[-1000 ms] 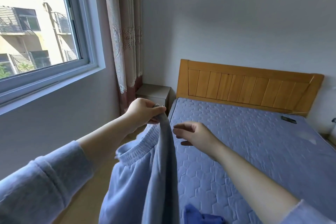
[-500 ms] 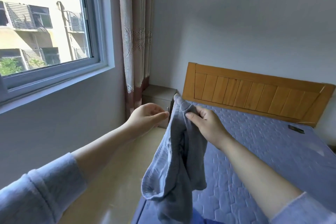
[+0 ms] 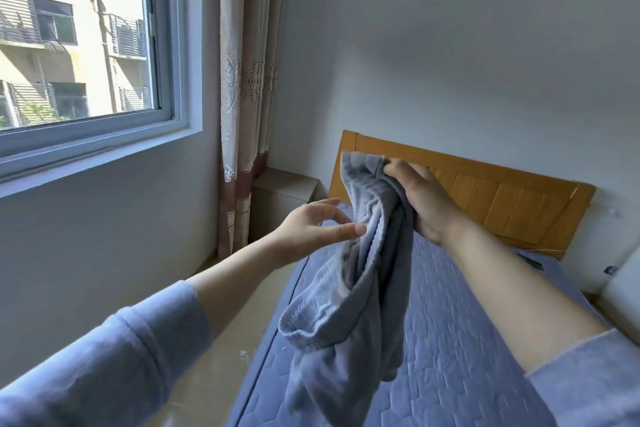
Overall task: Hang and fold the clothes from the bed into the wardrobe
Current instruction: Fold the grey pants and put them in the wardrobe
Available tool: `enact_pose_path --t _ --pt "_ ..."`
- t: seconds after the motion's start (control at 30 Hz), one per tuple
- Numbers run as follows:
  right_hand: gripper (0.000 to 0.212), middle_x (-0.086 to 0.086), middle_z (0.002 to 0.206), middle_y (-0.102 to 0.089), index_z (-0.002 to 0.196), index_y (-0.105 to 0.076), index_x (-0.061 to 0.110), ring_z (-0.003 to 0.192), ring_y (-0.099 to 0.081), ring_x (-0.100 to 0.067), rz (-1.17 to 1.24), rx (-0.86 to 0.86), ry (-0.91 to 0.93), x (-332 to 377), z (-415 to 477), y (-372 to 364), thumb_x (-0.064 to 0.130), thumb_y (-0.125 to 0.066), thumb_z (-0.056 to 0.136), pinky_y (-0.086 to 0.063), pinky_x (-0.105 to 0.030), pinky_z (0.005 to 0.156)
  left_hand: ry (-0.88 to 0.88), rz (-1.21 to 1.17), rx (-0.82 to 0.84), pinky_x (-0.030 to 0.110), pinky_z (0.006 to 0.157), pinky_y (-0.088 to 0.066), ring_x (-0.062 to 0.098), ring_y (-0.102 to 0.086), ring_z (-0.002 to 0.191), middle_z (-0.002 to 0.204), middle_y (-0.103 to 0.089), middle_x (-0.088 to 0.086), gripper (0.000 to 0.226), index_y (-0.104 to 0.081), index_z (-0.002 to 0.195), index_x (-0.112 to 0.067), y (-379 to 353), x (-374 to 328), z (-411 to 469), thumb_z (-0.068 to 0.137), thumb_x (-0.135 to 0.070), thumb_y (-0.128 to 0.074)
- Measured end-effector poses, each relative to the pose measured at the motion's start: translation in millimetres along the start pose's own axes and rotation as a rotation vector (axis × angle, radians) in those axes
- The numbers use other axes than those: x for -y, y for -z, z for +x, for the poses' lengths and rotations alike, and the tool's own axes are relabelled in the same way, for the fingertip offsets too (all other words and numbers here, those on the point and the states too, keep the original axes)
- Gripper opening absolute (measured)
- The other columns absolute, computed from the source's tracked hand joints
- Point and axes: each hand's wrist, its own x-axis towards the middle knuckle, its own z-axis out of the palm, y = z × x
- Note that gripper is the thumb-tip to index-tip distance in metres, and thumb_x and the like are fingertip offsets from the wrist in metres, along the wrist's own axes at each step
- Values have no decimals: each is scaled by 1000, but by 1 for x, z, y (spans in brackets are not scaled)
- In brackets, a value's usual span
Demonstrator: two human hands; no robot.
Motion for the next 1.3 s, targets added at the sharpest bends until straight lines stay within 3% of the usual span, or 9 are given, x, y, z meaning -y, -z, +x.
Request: enact_pose_path --t 0.07,0.17,0.3,0.43,0.7,0.8,0.93,1.17,1.3 --pt "48 -23 103 -69 106 -70 4 93 -65 -28 -32 81 -22 0 -6 3 39 -77 75 -53 -39 86 34 -39 71 34 96 -50 0 -64 98 104 -72 -9 55 -74 88 -23 -4 -2 4 60 -69 -76" --pt "62 -19 102 -71 109 -66 -3 92 -67 -30 -21 56 -36 -7 -12 4 33 -85 63 -54 -37 85 49 -14 132 14 74 -44 -7 -59 70 73 -67 -19 36 -71 76 -27 -13 4 0 69 -63 -72" --pt "50 -13 89 -71 96 -65 -1 85 -66 -20 -269 -163 97 -13 -14 13 46 -71 79 -50 -31 79 97 -85 146 29 98 -47 4 -64 97 95 -74 -11 42 -77 80 -25 -17 12 -9 81 -62 -57" --pt "46 -1 63 -41 68 -44 5 60 -38 -10 -430 -348 190 -19 -14 17 39 -63 92 -30 -23 52 -5 58 194 27 89 -51 10 -66 96 96 -69 -4 56 -78 86 -25 -21 19 -20 72 -76 -60" --pt "43 -3 67 -45 73 -50 -2 61 -40 -7 -253 -613 234 -11 1 11 34 -62 94 -32 -18 51 -66 385 112 7 75 -44 -2 -53 88 95 -44 -13 26 -69 84 -46 -39 35 -8 63 -58 -77" --pt "37 -2 65 -42 69 -47 11 59 -39 -6 -219 -681 251 -2 6 20 34 -63 94 -32 -22 53 -60 423 60 15 74 -49 2 -56 84 90 -50 -13 16 -71 81 -35 -38 42 -4 69 -42 -77" --pt "44 7 60 -36 61 -36 21 52 -33 -3 -157 -731 260 3 8 35 36 -62 93 -28 -22 50 -2 579 136 37 68 -50 20 -60 75 77 -61 1 35 -68 77 -14 -38 59 -15 69 -48 -66" --pt "38 5 64 -42 65 -44 19 58 -37 -7 -316 -777 204 -15 -1 63 38 -57 96 -31 -24 54 17 604 -118 31 60 -40 22 -56 68 67 -55 -4 24 -47 66 -21 -13 75 -18 85 -26 -61" --pt "39 -9 81 -53 86 -56 -1 76 -47 -18 -284 -805 110 -39 -10 81 36 -55 97 -37 -31 66 -2 772 -193 31 61 -45 18 -51 63 63 -53 -2 40 -52 67 -14 31 75 -19 89 -46 -62"
